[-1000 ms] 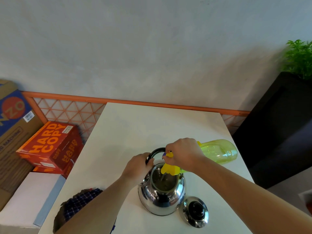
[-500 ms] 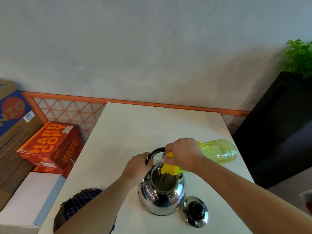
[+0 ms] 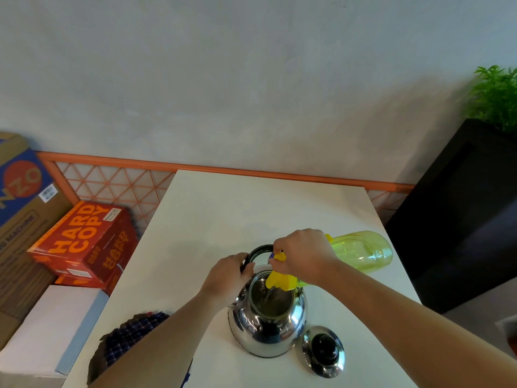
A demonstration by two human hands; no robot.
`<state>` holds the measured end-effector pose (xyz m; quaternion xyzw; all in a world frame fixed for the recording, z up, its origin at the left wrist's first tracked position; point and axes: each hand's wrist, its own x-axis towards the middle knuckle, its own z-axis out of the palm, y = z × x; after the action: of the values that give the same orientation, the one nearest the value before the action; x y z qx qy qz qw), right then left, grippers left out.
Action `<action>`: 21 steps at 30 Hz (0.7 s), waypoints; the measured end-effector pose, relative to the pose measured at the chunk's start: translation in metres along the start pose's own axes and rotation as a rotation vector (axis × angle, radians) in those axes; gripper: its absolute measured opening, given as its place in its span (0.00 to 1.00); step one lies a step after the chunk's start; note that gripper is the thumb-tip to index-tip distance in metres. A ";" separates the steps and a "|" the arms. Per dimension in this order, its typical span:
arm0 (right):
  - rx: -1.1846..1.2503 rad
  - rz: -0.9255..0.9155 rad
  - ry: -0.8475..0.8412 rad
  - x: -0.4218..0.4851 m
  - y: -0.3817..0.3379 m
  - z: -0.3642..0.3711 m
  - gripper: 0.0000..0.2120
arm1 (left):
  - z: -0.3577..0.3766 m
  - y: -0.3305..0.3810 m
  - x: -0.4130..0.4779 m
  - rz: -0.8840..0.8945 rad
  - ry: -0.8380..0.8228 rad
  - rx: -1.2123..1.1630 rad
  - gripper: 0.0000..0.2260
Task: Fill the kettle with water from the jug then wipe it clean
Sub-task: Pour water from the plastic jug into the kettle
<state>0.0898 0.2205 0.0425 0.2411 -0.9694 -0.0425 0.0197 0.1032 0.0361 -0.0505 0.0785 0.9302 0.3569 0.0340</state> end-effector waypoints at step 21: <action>-0.018 -0.007 -0.002 0.001 -0.001 0.000 0.17 | 0.000 0.000 0.000 0.004 -0.011 -0.003 0.12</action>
<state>0.0889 0.2192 0.0423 0.2442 -0.9681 -0.0514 0.0205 0.1032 0.0365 -0.0504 0.0821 0.9294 0.3579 0.0384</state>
